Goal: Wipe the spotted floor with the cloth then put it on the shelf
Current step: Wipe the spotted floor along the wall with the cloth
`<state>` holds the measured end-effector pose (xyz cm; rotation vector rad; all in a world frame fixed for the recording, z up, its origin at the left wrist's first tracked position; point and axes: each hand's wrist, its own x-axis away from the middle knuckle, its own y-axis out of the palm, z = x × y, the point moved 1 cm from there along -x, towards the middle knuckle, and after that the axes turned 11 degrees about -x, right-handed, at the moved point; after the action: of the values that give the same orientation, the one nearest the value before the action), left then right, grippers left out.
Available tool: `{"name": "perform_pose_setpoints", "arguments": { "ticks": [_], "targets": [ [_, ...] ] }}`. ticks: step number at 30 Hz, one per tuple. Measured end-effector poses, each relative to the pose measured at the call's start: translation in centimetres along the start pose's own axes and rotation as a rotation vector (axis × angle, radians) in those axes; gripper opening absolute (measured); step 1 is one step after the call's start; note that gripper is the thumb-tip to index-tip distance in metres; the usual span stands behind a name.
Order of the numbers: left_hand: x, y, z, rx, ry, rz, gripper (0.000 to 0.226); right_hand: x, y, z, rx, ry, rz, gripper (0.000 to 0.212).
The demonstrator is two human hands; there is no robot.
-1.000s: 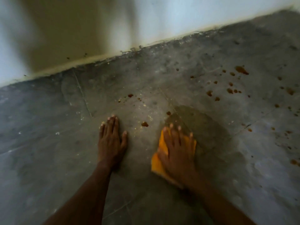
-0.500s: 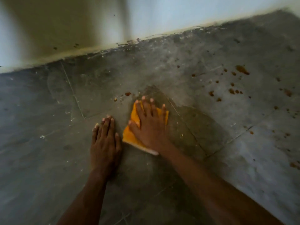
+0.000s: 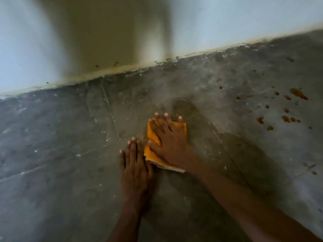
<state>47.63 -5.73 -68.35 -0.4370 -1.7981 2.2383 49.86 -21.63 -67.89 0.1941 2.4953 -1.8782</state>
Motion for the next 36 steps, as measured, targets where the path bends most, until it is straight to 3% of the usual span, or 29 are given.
{"name": "perform_pose_setpoints", "arguments": {
  "ticks": [2, 5, 7, 10, 13, 16, 18, 20, 21, 25, 31, 36],
  "targets": [
    [0.1, -0.3, 0.0, -0.016, -0.009, -0.011, 0.06, 0.2, -0.9, 3.1, 0.026, 0.013, 0.012, 0.071],
    [0.2, -0.3, -0.2, 0.003, 0.014, -0.03, 0.06, -7.4, -1.9, 6.3, 0.023, 0.358, 0.101, 0.073],
    [0.3, -0.3, -0.5, -0.014, -0.007, -0.002, 0.062, -13.0, -1.9, 4.5, -0.065, 0.482, 0.076, 0.074],
    [0.0, -0.1, -1.0, -0.011, -0.084, 0.046, 0.063, -13.3, -0.4, -0.4, -0.055, 0.224, 0.014, 0.072],
    [-0.1, 0.1, -0.7, 0.005, -0.072, 0.032, 0.062, -4.6, -0.2, 0.1, -0.039, -0.064, -0.073, 0.07],
    [-0.1, -0.2, -0.3, 0.035, -0.061, 0.02, 0.062, -2.7, -2.3, 6.0, 0.074, 0.081, -0.032, 0.071],
    [-0.2, -0.2, -0.2, 0.045, -0.043, 0.021, 0.062, -6.8, -3.2, 8.8, 0.09, 0.309, -0.002, 0.072],
    [-0.3, 0.0, -0.5, 0.033, -0.028, 0.041, 0.062, -10.8, -3.1, 7.6, 0.0, 0.442, 0.005, 0.071],
    [-0.2, 0.1, -0.6, 0.037, -0.028, 0.042, 0.061, -11.2, -2.5, 5.9, -0.025, 0.411, -0.014, 0.071],
    [-0.8, 0.2, -0.8, 0.022, -0.035, 0.029, 0.06, -2.2, -0.4, 0.5, 0.025, 0.081, -0.101, 0.071],
    [-0.2, -1.4, -0.2, 0.058, 0.019, -0.05, 0.06, 14.4, -2.7, 0.6, -0.069, 0.255, -0.248, 0.083],
    [0.3, -1.7, -0.1, 0.091, 0.014, -0.019, 0.066, 17.0, -3.5, 2.2, -0.024, 0.35, -0.127, 0.082]
  ]
}}
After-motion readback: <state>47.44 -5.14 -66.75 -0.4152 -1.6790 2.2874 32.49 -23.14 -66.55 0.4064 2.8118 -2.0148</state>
